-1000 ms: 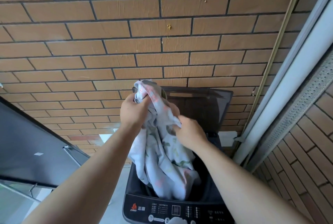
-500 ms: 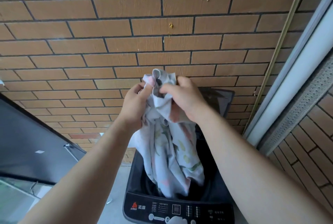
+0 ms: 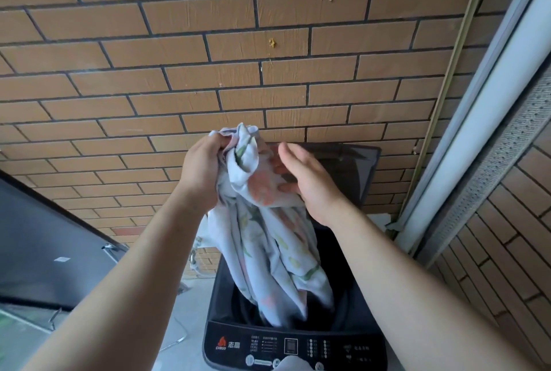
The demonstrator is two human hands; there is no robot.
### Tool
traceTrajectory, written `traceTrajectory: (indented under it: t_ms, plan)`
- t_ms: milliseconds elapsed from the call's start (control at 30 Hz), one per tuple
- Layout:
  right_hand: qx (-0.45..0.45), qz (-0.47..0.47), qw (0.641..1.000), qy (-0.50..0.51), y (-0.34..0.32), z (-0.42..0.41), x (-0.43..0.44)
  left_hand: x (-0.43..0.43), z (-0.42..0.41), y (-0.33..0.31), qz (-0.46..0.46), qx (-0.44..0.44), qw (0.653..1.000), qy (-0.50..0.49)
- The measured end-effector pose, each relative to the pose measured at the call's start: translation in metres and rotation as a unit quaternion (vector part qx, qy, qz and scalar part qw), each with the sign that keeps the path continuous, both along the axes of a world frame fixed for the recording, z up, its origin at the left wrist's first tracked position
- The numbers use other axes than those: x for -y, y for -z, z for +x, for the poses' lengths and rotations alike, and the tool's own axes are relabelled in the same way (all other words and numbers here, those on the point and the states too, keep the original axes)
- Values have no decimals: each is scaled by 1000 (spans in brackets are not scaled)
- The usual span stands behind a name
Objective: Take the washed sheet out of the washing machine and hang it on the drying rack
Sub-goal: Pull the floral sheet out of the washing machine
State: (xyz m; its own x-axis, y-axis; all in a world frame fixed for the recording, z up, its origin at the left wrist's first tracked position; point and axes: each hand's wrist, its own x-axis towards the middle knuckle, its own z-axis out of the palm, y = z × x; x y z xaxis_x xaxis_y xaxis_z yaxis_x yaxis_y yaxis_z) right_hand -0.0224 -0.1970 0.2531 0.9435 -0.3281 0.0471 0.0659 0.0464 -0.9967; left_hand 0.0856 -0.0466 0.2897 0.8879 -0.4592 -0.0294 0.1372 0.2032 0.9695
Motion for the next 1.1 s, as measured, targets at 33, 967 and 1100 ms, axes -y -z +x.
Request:
traceTrajectory:
  t_ms: [33,967,1100]
  plan:
    - [-16,-26,1000,8,7,-3,4,-3,4,-1,-2,-9,1000,14]
    - [151,191,970,-19,-141,26,-15,-26,-49,15,70,175,957,222]
    - [188,148,971,-2,-161,25,-19,-5,-46,4,65,136,954,258]
